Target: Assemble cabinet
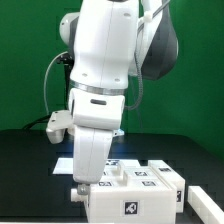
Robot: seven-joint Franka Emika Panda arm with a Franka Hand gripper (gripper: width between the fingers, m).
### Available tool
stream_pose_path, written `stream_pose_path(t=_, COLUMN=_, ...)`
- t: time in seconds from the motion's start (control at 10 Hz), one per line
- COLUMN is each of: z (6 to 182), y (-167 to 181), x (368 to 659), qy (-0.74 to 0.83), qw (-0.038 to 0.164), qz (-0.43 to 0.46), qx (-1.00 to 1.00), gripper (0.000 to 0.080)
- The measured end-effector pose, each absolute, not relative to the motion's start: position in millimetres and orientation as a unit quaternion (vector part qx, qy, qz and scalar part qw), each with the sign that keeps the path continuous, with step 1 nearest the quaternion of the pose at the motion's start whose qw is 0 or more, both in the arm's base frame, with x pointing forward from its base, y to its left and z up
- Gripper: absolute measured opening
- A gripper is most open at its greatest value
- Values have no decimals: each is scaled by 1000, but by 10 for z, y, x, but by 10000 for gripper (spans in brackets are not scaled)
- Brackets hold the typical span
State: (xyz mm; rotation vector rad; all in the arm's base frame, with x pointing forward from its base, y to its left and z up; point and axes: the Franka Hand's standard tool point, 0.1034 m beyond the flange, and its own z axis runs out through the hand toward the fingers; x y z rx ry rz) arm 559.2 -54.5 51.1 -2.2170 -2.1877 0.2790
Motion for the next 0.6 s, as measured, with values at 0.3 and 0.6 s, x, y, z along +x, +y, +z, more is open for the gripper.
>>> stream_pose_path(t=0.3, z=511, y=-572, x=5589, qy=-698, qw=7, qz=89, qx=-711, gripper=649)
stream_pose_path(t=0.6, z=503, y=-662, x=5607, qy=-711, qw=13, qz=94, qx=-697, gripper=649)
